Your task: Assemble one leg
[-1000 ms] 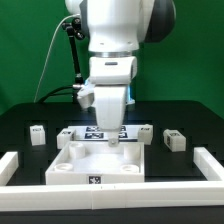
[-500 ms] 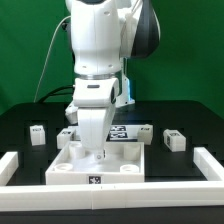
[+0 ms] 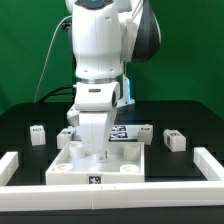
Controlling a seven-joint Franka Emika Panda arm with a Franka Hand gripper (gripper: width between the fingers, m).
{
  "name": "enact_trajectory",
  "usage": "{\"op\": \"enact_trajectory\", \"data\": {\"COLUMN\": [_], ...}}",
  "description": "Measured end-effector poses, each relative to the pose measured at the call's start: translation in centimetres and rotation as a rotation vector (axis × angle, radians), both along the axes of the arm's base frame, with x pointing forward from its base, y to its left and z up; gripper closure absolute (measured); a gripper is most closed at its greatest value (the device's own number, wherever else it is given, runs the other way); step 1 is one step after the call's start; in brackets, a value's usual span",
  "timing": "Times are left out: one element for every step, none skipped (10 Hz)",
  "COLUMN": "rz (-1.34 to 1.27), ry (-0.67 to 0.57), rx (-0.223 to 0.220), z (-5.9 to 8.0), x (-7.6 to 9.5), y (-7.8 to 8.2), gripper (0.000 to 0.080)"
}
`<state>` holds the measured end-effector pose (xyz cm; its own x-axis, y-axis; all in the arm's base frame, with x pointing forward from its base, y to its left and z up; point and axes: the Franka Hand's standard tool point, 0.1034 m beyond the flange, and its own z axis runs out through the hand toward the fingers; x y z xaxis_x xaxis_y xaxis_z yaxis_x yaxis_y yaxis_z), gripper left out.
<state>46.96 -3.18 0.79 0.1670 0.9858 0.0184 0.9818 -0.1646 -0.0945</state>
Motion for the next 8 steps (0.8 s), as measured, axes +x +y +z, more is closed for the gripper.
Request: {"op": "enact_trajectory", "data": {"rz": [0.0,0.0,0.0,0.0,0.0,0.0,0.0,0.0], "ry": [0.001,0.001,0.001,-0.006,-0.015,-0.016,-0.017,-0.018], "rx": [0.0,0.0,0.0,-0.001,-0.001,-0.001,-0.001,-0.001], "z": [-0.01,-0.01,-0.01,0.1,0.17,0.17,0.18,0.19], "x": [-0.02,-0.02,-0.02,0.16,0.35,0.37,0.39,0.41], "y": [0.0,-0.01,-0.01,-0.02,-0.04,-0.04,-0.04,-0.05], "gripper": [0.0411,0.0614,0.0614,0.0738,0.0738,0.0738,0.0738,0.0738]}}
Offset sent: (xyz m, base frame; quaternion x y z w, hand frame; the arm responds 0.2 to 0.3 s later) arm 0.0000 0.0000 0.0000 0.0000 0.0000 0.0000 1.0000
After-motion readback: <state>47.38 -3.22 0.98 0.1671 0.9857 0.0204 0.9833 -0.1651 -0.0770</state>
